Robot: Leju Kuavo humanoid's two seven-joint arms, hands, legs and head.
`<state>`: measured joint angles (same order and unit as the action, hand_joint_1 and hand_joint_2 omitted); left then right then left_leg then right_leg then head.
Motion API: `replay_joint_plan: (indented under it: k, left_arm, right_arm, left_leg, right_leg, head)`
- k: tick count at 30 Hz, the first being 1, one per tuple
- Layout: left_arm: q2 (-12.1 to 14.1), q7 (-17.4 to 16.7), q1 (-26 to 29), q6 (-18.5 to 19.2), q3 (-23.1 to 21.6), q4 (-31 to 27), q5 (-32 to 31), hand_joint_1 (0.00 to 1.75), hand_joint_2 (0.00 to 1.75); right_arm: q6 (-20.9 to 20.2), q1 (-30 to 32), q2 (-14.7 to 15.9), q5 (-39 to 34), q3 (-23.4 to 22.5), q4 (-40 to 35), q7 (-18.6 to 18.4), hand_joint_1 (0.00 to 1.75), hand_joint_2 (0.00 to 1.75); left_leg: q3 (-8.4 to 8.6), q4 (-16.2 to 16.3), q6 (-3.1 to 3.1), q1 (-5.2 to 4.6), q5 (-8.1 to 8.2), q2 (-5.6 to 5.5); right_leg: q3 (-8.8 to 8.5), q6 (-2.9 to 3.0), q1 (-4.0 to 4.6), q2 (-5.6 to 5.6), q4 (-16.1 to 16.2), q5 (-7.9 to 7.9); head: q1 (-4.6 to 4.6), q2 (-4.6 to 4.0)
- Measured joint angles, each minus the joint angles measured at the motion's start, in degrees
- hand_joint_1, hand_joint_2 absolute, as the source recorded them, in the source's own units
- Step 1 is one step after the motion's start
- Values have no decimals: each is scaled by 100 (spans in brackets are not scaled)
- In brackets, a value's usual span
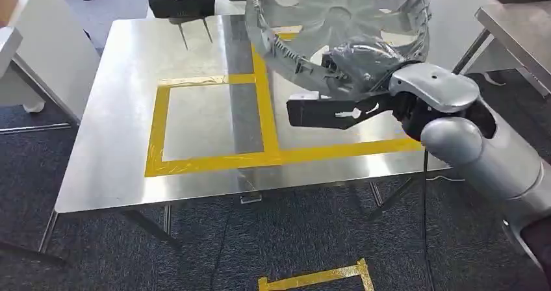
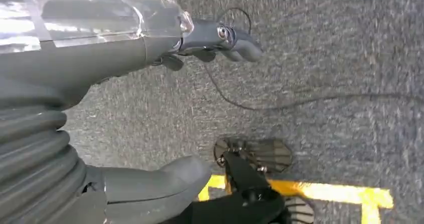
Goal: Take the parts from the cabinet and place them on the table.
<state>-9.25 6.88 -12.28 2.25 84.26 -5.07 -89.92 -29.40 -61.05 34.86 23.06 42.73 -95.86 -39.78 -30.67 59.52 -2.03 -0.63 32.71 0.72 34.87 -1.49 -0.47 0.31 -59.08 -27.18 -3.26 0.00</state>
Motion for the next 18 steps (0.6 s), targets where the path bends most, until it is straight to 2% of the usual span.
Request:
replay_joint_plan:
  k: [6,12,18]
  left_arm:
    - [-35,-26,-51,35,-50,0,0,0,175]
    - [-103,20,-85,87,-109,0,0,0,175]
    - [-151,70,-80,157,-172,0,0,0,175]
  right_arm:
    - [-387,-546,-297,310,437,667,-4,175,175]
    - [-341,-1068,-762,251,1059,1448,15,175,175]
    - [-94,-1398,-1086,-39,1436,2119,159,175,175]
  left_leg:
    - [1,0,2,1,1,25]
    - [17,-1,2,2,1,32]
    - [21,-1,2,1,1,34]
  right_leg:
    - [1,0,-1,18,-1,1]
    - [2,0,1,18,-1,0]
    - [1,0,1,21,-1,1]
  head:
    - [-4,0]
    - [4,0]
    - [0,0]
